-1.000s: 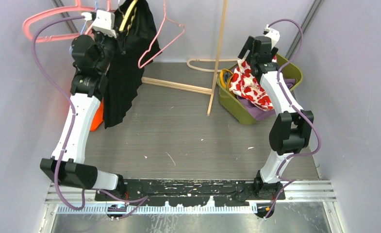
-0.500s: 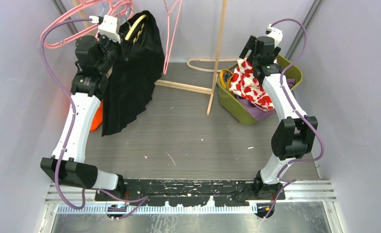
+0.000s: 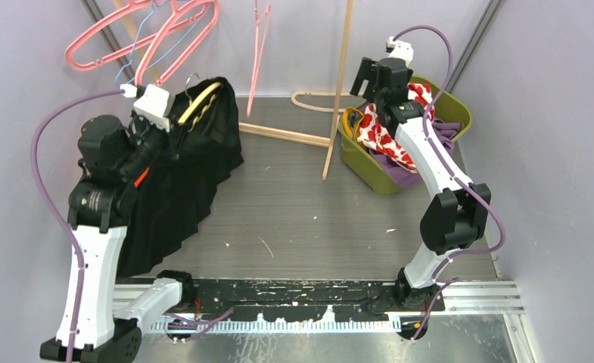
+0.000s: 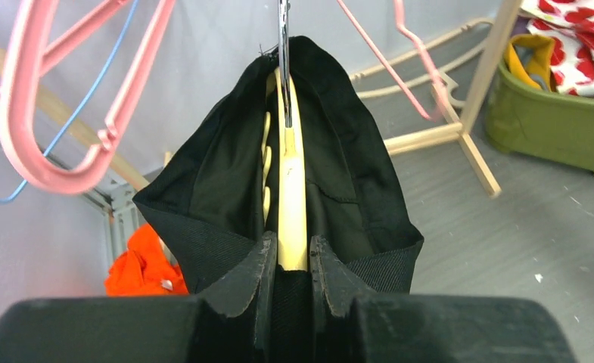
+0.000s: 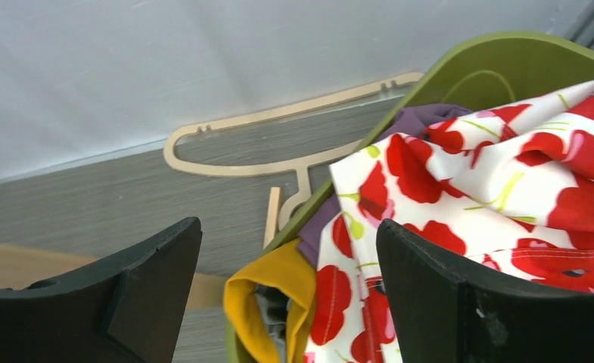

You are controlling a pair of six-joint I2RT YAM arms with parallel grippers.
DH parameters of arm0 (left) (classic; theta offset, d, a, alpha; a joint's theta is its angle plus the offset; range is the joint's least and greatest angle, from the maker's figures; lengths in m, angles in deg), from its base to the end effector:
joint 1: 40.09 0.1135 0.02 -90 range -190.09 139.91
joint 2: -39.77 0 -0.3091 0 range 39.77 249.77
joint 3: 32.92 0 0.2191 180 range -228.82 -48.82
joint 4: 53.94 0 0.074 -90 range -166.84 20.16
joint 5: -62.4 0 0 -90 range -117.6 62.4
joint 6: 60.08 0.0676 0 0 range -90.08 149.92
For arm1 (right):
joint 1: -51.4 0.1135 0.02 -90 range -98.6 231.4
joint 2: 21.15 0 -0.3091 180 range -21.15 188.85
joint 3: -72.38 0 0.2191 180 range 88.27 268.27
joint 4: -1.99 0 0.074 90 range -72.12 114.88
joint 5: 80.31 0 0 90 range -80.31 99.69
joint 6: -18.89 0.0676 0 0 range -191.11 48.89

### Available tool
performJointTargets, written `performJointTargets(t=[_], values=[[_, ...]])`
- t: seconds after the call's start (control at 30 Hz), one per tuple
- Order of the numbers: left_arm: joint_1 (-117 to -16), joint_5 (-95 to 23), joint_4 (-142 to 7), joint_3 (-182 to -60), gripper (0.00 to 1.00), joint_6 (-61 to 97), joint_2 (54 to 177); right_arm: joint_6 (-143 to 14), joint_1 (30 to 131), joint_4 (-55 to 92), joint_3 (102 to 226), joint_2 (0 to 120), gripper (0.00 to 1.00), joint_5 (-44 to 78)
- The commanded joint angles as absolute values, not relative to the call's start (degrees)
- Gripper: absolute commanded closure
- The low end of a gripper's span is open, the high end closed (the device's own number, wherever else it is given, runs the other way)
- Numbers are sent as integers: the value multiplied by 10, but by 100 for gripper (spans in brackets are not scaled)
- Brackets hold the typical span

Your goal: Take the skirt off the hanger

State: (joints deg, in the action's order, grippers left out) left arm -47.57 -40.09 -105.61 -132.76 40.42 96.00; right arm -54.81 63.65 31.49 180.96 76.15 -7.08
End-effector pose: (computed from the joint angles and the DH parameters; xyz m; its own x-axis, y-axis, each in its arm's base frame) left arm 0.1423 -0.0334 0.5019 -0.0748 0.1893 -0.9791 0.3591 0.9211 0.1506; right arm 0.4008 0.0671 0.4196 -0.2751 0.2153 -0.9370 0.1478 0.9725 0.1800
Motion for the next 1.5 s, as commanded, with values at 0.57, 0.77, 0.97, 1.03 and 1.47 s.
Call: performJointTargets(t=[0.57,0.77,0.97,1.03,1.47], values=[[-494,-673,-1158,-1377,100,313,854,-617,821,357,1756,598,10,-75],[-495,-683,-1126,-1372,100,297,862,-631,823,370,1752,581,8,-122],[-496,-676,-1115,-1406,100,301,892,-648,826,395,1734,522,9,-168],[-496,-680,-1112,-1419,100,303,907,-648,831,411,1737,495,14,-196],[-521,-718,-1095,-1450,100,287,978,-640,837,642,1858,463,10,241]])
